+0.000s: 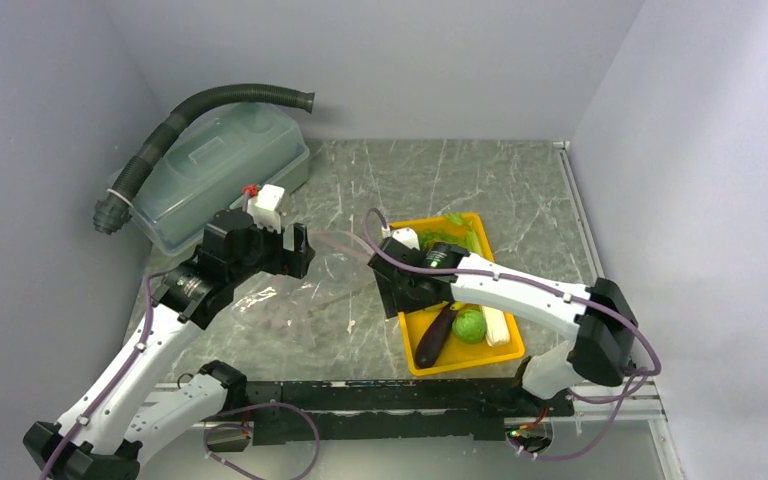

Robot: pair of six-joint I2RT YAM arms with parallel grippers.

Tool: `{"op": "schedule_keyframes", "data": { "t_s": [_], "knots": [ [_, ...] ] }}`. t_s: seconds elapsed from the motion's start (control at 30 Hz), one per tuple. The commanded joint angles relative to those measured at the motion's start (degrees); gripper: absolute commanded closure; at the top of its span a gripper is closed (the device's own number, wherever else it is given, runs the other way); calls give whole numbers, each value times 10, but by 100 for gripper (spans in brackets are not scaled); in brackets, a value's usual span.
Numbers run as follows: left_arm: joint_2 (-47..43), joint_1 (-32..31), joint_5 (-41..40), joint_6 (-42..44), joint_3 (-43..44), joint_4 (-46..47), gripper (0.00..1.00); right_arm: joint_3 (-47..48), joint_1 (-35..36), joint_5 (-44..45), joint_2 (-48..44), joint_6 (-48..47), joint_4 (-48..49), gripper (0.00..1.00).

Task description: Place the food in the zip-top bag and seal the zipper

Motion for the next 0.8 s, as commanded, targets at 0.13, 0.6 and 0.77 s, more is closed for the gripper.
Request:
{"op": "schedule_keyframes", "data": {
  "t_s": [0.13,0.6,0.77],
  "knots": [
    [-11,-4,4,5,26,6,1,-3,2,22,48,33,31,39],
    [-12,-5,8,3,26,6,1,13,2,36,132,62,37,55],
    [-11,-5,9,4,26,6,1,11,2,39,135,69,45,61]
  ]
}}
